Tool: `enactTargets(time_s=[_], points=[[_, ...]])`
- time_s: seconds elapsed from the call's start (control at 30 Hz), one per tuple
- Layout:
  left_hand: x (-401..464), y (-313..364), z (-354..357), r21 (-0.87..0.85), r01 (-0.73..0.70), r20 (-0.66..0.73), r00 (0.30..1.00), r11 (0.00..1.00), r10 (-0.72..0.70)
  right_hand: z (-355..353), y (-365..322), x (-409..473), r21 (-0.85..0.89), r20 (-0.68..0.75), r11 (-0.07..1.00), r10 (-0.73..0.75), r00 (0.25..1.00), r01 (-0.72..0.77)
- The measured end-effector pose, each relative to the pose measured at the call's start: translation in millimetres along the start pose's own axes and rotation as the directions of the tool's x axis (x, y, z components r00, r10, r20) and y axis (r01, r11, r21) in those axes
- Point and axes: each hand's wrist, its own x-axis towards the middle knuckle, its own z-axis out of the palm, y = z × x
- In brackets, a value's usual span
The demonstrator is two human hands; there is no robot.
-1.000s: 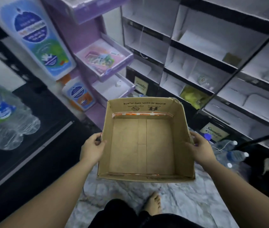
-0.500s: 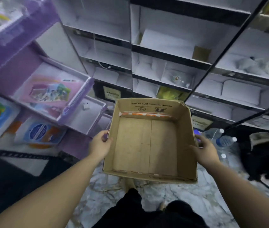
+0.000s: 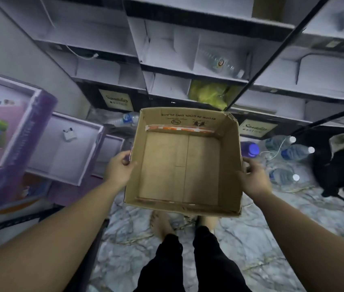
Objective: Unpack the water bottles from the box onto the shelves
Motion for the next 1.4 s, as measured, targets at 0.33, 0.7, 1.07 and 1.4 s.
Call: enactTargets(time_s=[0.33, 0.7, 1.07, 1.4], points=[[114, -33, 81, 0.009, 0.031, 0.023, 0.999, 0.999, -0.031, 89, 45, 121, -0.044, 0.017, 0.999, 0.025, 1.000, -0.025], [216, -80, 156, 0.117, 0.076, 0.154, 0.984, 0.990, -0.093, 174, 102, 207, 0.056, 0.115, 0.992, 0.107, 0.988, -0.114], [190, -59, 162, 0.220, 0.022, 0.195, 0.979, 0.975, -0.066, 168, 84, 202, -0.084, 0.159, 0.993, 0.094, 0.983, -0.081], [98, 11, 97, 0.172, -0.059, 0.184, 0.982, 0.983, 0.027, 93, 8, 125, -0.141, 0.165, 0.990, 0.007, 0.986, 0.016]])
